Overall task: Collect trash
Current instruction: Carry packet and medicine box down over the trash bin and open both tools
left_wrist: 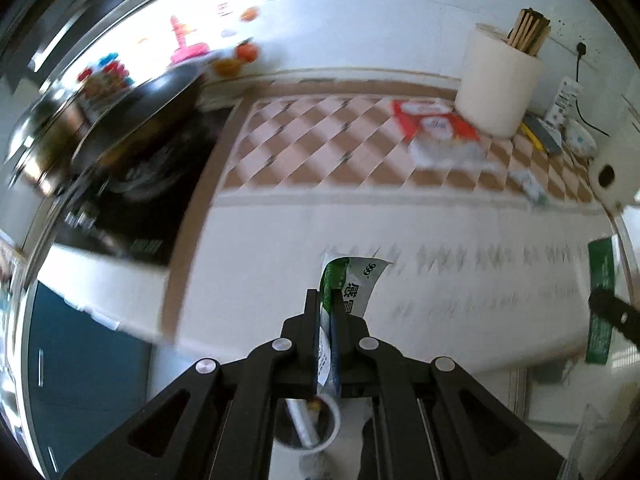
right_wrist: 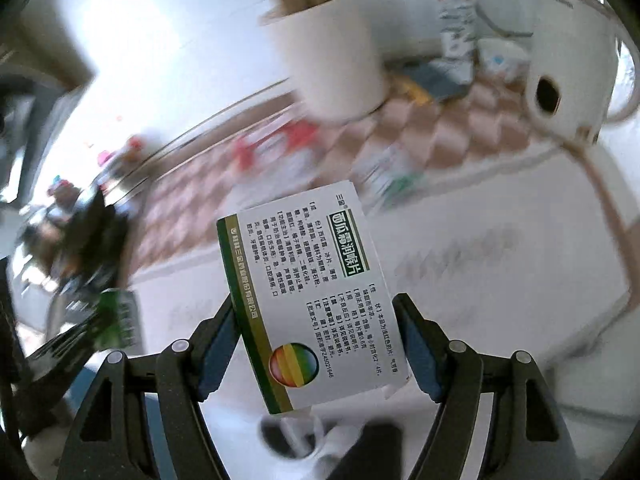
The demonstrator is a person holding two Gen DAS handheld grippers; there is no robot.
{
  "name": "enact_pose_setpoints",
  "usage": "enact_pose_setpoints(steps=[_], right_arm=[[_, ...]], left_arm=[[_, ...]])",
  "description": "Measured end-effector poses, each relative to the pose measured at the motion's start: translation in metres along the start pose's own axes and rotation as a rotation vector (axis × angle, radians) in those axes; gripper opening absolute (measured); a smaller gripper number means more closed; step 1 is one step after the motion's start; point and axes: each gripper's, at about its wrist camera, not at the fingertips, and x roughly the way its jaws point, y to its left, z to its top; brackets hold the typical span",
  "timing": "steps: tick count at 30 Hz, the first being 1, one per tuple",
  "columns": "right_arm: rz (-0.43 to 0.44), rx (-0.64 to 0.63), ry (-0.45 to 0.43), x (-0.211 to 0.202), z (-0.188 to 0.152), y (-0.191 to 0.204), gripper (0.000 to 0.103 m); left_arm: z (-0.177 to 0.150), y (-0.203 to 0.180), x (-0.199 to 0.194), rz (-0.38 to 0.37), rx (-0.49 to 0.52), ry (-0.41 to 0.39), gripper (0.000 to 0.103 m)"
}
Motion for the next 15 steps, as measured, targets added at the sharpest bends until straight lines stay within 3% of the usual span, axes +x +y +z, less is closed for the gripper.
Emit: enact_pose_setpoints(steps=[4, 7, 10, 15], right_arm=[[0.078, -0.013, 0.071, -0.017, -0.099, 0.048, 0.076], [0.112, -0.016, 0.162, -0.008, -0.170, 0.074, 0.076], [0.097, -0.034, 0.263, 0.021, -0.232, 0.090, 0.076], [0.044, -0.057, 0.444, 0.124, -0.323, 0.092, 0.076]], left_arm=[[-0.076, 0.066, -0.009, -0.011, -0.049, 0.078, 0.002], [-0.132, 0.108, 0.015, -0.009, -0.104, 0.194, 0.002], [-0.188, 0.138, 0.065, -0.021, -0.170, 0.340, 0.002], [-0.275, 0.170, 0.186, -0.063, -0.316, 0.561, 0.002]])
